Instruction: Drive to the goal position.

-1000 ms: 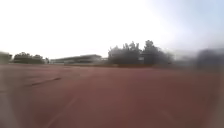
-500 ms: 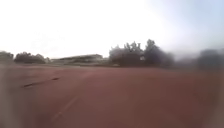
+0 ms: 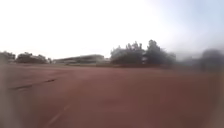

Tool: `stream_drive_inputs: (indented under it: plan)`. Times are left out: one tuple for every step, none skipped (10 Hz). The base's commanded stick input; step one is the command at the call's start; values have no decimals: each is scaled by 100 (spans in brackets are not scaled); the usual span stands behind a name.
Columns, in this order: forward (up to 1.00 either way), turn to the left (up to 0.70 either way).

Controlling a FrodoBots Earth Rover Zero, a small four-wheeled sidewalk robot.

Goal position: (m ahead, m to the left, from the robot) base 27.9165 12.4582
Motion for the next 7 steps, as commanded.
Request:
stream_drive_inputs:
  plan:
    - [70, 0]
    - [70, 0]
    - [70, 0]
    - [70, 0]
    - [70, 0]
    - [70, 0]
    - [70, 0]
